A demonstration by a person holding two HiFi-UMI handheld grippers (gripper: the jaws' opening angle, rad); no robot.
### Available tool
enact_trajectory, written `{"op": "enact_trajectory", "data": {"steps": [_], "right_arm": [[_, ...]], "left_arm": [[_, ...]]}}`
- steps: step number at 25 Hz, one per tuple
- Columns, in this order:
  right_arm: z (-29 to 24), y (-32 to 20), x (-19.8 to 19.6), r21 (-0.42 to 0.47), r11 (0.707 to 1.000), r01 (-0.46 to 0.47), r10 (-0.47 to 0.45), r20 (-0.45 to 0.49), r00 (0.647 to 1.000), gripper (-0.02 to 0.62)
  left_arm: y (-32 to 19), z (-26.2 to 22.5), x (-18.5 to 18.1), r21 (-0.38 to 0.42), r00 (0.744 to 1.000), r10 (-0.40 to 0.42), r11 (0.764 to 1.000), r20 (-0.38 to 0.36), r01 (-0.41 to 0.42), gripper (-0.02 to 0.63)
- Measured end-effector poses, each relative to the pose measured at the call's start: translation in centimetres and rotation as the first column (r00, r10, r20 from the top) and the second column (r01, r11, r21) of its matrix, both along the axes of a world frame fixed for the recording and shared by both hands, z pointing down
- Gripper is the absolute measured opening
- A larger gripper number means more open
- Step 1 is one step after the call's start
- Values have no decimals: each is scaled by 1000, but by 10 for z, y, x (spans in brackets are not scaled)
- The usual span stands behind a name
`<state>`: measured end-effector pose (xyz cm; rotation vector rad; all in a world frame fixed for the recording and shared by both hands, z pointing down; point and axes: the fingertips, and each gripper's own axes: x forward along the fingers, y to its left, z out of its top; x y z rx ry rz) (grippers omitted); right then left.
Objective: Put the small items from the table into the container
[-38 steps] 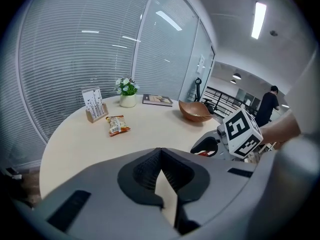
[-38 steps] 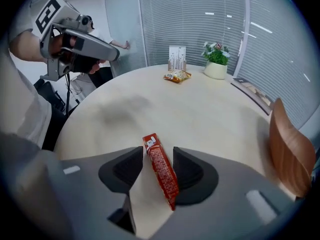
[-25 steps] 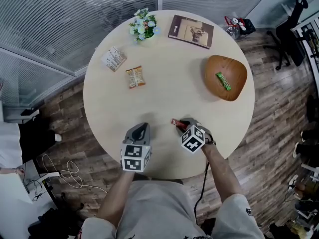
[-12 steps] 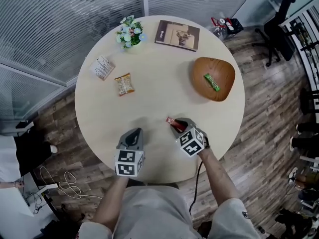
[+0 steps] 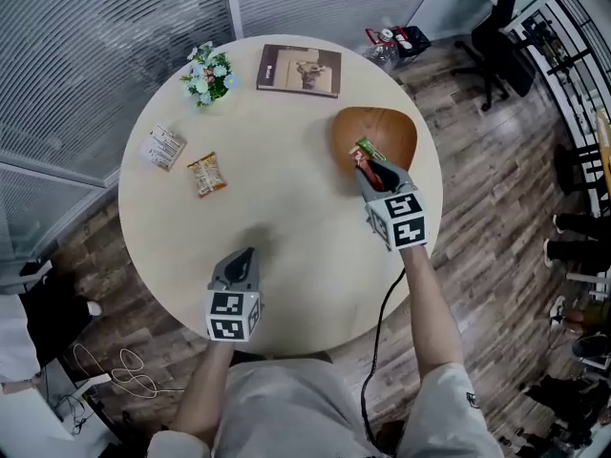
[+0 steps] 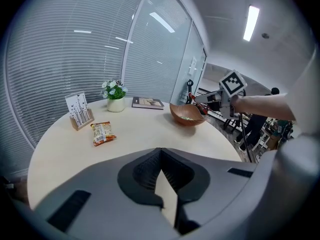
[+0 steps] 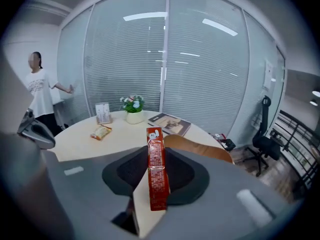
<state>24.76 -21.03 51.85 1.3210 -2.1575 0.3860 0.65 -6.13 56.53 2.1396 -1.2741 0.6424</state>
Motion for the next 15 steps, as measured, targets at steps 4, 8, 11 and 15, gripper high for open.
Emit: {"op": "enact_trajectory", "data": {"steps": [4, 8, 11, 15], "right_arm": [[14, -35, 41, -26, 995, -92, 91, -40, 995, 106], [44, -56, 58, -97, 985, -142, 137, -58, 989, 106], [68, -65, 65, -151, 975, -164, 153, -83, 985, 106], [91, -71, 70, -198, 959, -200, 180, -115, 977, 109]], "left_arm": [[2, 4, -1, -13, 1000, 3, 1000, 12, -3, 6], [3, 7, -10, -24, 999, -6, 1000, 32, 7, 6], [3, 10, -16, -30, 999, -19, 999, 45, 21, 6], [2, 14, -23, -38, 998, -33, 999, 51, 35, 6]]}}
